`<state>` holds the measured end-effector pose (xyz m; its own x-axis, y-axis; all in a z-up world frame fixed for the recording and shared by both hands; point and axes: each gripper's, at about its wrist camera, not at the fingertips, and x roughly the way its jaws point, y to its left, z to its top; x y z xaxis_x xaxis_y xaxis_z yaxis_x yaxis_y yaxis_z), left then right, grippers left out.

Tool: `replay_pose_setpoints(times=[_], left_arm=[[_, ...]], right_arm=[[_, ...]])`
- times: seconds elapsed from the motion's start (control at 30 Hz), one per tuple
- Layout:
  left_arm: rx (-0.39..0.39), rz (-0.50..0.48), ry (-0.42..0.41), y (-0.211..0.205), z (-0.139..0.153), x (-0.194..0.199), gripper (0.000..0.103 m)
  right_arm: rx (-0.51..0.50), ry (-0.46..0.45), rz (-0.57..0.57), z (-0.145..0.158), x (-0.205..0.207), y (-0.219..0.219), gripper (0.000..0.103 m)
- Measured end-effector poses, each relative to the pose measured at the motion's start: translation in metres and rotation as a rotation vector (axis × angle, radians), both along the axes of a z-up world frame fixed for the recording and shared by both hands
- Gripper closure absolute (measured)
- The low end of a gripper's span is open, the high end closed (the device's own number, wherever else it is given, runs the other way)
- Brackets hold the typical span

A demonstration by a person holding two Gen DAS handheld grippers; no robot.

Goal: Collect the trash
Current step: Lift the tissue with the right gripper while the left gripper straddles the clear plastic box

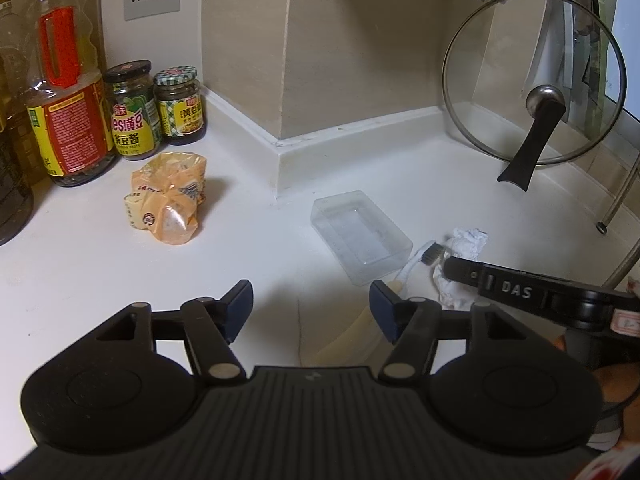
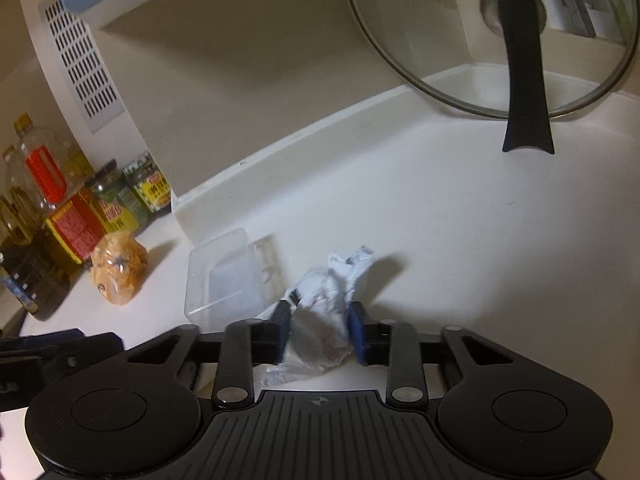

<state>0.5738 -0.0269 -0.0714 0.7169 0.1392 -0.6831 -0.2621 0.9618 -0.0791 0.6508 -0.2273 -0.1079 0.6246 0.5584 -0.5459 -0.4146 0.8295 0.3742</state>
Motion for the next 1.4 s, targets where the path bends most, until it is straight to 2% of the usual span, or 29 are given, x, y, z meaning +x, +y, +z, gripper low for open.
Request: replay_pose_setpoints(times=[0.1,0.4,0.63,0.83,0.97,1.13,1.4], left_arm=[[-0.005,-0.01,-0.004,-0.003,-0.001,0.006,0.038],[0.004,-0.045,0.002,-0.02,-0.01,0.04,0.031],[0.013,-0.005,0.058,-0.027,-0.027,0.075,0.025],[-0.022,0.028,0.078,-0.026,-0.035,0.093,0.021],[0.013,0.031,0.094,-0.032,-0.039,0.102,0.018],[0.026,0.04,0.102,-0.032,-0.043,0.108,0.018],[0.06,0.08,0.077,-0.01,-0.035,0.09,0.018]], right_arm=[[0.026,-0.007,-0.016,0.004,0.0,-0.01,0.082],[0.075,-0.048,-0.073,0.019,0.006,-0.037,0.083],[0.092,-0.034,-0.076,0.012,0.01,-0.043,0.083],[0.096,-0.016,-0.078,0.007,0.016,-0.046,0.083],[0.096,0.002,-0.085,0.003,0.019,-0.049,0.083],[0.098,0.008,-0.09,0.002,0.022,-0.052,0.083],[0.113,0.02,-0.088,0.0,0.021,-0.056,0.083]])
